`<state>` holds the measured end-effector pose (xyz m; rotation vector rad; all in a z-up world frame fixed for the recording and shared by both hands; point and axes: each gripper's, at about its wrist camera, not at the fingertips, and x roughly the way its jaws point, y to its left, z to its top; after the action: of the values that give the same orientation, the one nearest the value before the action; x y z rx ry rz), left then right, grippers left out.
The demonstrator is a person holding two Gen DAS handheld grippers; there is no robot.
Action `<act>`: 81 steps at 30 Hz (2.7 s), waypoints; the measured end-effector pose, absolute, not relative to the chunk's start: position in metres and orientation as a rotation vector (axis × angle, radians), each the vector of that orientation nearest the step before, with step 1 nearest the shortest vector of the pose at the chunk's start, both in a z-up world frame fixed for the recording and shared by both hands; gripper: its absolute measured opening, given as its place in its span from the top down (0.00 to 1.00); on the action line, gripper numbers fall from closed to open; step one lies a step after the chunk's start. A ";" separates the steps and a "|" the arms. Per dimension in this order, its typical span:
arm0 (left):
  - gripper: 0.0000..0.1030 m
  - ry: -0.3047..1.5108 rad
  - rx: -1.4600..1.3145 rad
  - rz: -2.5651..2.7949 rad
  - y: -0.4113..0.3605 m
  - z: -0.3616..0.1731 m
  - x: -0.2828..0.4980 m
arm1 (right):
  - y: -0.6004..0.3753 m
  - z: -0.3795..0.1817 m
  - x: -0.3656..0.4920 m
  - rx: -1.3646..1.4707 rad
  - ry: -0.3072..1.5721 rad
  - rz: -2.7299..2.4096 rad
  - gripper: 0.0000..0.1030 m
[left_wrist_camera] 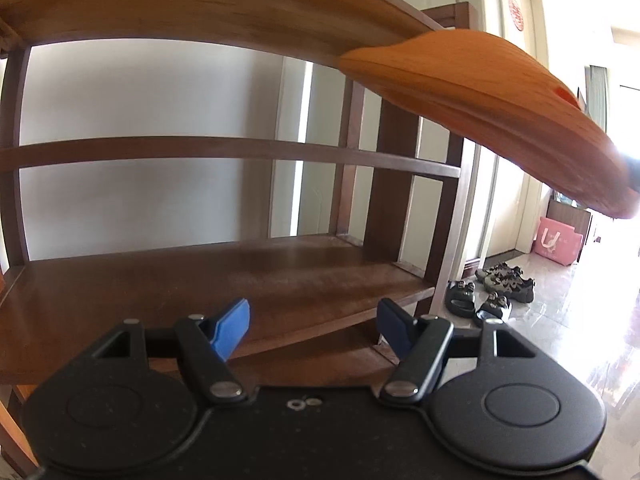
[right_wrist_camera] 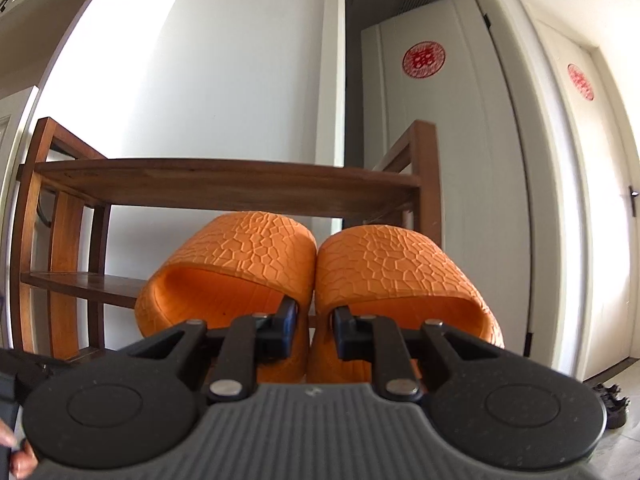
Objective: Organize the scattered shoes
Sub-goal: 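Carry the orange pair with the right gripper onto the wooden shelf, then open the right gripper and withdraw it from the orange slides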
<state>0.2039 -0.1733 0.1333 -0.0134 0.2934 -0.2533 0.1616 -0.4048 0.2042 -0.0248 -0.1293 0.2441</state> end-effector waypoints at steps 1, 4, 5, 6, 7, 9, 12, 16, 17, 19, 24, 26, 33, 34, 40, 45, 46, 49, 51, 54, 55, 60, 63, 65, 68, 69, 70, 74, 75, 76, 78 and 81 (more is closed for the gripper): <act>0.31 0.294 -0.013 -0.254 -0.173 0.133 0.203 | -0.404 0.202 0.160 -0.026 -0.131 0.245 0.79; 0.31 0.291 0.011 -0.250 -0.171 0.127 0.200 | -0.403 0.189 0.148 -0.034 -0.124 0.247 0.79; 0.31 0.295 0.010 -0.248 -0.170 0.126 0.201 | -0.404 0.183 0.143 -0.039 -0.119 0.246 0.79; 0.31 0.304 0.009 -0.245 -0.168 0.123 0.202 | -0.406 0.175 0.138 -0.045 -0.108 0.244 0.79; 0.31 0.312 0.008 -0.242 -0.167 0.120 0.203 | -0.408 0.166 0.132 -0.052 -0.096 0.242 0.78; 0.31 0.324 0.020 -0.230 -0.166 0.114 0.206 | -0.413 0.147 0.124 -0.059 -0.061 0.239 0.78; 0.31 0.361 0.028 -0.215 -0.165 0.103 0.210 | -0.416 0.127 0.133 -0.064 -0.004 0.234 0.78; 0.31 0.396 0.037 -0.198 -0.163 0.095 0.215 | -0.414 0.107 0.157 -0.059 0.054 0.241 0.78; 0.31 0.396 0.041 -0.195 -0.163 0.094 0.216 | -0.411 0.104 0.167 -0.057 0.065 0.246 0.78; 0.31 0.395 0.047 -0.182 -0.159 0.093 0.216 | -0.401 0.095 0.196 -0.069 0.087 0.254 0.78; 0.31 0.391 0.053 -0.147 -0.146 0.092 0.214 | -0.381 0.074 0.255 -0.083 0.136 0.266 0.78; 0.30 0.387 0.056 -0.140 -0.144 0.093 0.214 | -0.373 0.066 0.277 -0.087 0.154 0.271 0.78; 0.30 0.404 0.048 -0.115 -0.133 0.088 0.227 | -0.350 0.045 0.342 -0.105 0.203 0.275 0.78; 0.30 0.408 0.046 -0.113 -0.133 0.088 0.229 | -0.349 0.044 0.347 -0.108 0.205 0.273 0.78; 0.30 0.421 0.051 -0.108 -0.136 0.080 0.240 | -0.339 0.040 0.376 -0.126 0.217 0.258 0.76; 0.30 0.444 0.060 -0.098 -0.139 0.074 0.249 | -0.331 0.036 0.400 -0.142 0.227 0.245 0.64; 0.30 0.448 0.059 -0.092 -0.140 0.073 0.251 | -0.330 0.035 0.405 -0.145 0.229 0.242 0.62; 0.30 0.444 0.052 -0.078 -0.140 0.074 0.255 | -0.335 0.037 0.410 -0.105 0.248 0.250 0.61; 0.29 0.443 0.053 -0.067 -0.140 0.074 0.256 | -0.339 0.041 0.406 -0.087 0.255 0.250 0.61; 0.29 0.440 0.056 -0.058 -0.139 0.074 0.256 | -0.344 0.045 0.392 -0.074 0.242 0.250 0.53; 0.29 0.441 0.060 -0.056 -0.140 0.073 0.256 | -0.345 0.046 0.388 -0.078 0.230 0.250 0.44; 0.29 0.438 0.083 -0.067 -0.143 0.073 0.251 | -0.352 0.050 0.371 -0.064 0.215 0.231 0.41; 0.28 0.415 0.097 -0.069 -0.143 0.077 0.247 | -0.358 0.054 0.353 -0.064 0.188 0.237 0.41; 0.28 0.417 0.089 -0.074 -0.142 0.080 0.245 | -0.361 0.056 0.335 -0.073 0.166 0.240 0.41; 0.28 0.390 0.137 -0.088 -0.139 0.082 0.235 | -0.376 0.059 0.298 -0.017 0.173 0.326 0.41; 0.28 0.387 0.165 -0.097 -0.139 0.081 0.231 | -0.381 0.054 0.281 -0.009 0.203 0.383 0.41; 0.27 0.394 0.184 -0.108 -0.138 0.078 0.228 | -0.386 0.049 0.265 -0.002 0.231 0.433 0.42; 0.27 0.448 0.271 -0.185 -0.139 0.055 0.210 | -0.393 0.001 0.209 -0.043 0.436 0.547 0.48; 0.27 0.459 0.291 -0.207 -0.140 0.049 0.205 | -0.392 -0.011 0.195 -0.065 0.480 0.571 0.55; 0.27 0.466 0.305 -0.226 -0.141 0.043 0.202 | -0.392 -0.023 0.181 -0.093 0.505 0.586 0.57; 0.27 0.480 0.334 -0.265 -0.142 0.031 0.194 | -0.396 -0.044 0.152 -0.106 0.562 0.594 0.57; 0.27 0.507 0.354 -0.298 -0.144 0.015 0.187 | -0.408 -0.073 0.108 -0.078 0.658 0.583 0.57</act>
<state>0.1867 -0.1442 0.0147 0.3544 0.5074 -0.2984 0.1083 -0.4083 -0.0733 -0.0783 0.6577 0.5833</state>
